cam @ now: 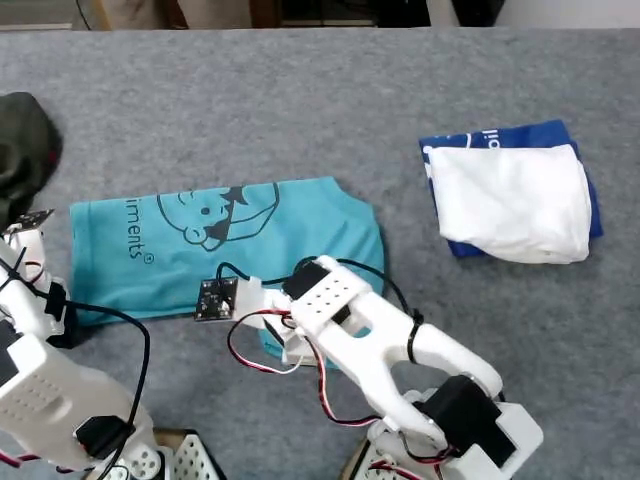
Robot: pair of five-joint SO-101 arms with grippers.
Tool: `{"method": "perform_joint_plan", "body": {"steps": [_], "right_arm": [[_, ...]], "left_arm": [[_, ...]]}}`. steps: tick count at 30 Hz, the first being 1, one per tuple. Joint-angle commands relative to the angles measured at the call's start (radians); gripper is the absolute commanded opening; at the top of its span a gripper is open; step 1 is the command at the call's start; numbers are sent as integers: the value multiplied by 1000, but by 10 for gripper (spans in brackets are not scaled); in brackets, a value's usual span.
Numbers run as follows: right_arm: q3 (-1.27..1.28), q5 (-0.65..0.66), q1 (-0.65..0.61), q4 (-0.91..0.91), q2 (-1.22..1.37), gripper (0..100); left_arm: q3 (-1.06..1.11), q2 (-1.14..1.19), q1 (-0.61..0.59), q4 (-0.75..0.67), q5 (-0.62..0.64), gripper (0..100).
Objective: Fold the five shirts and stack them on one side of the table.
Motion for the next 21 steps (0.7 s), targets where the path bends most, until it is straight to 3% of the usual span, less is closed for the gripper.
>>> {"method": "perform_joint_plan", "body": {"steps": [1, 12, 21], "right_arm": [[5, 5, 13, -12, -24, 139], [8, -23, -91, 2, -24, 162], [38, -43, -91, -31, 5, 163]], "left_arm": [[-9, -7, -17, -21, -9, 20], [-9, -7, -14, -23, -9, 20], [-9, -7, -14, -23, -11, 20]]}}
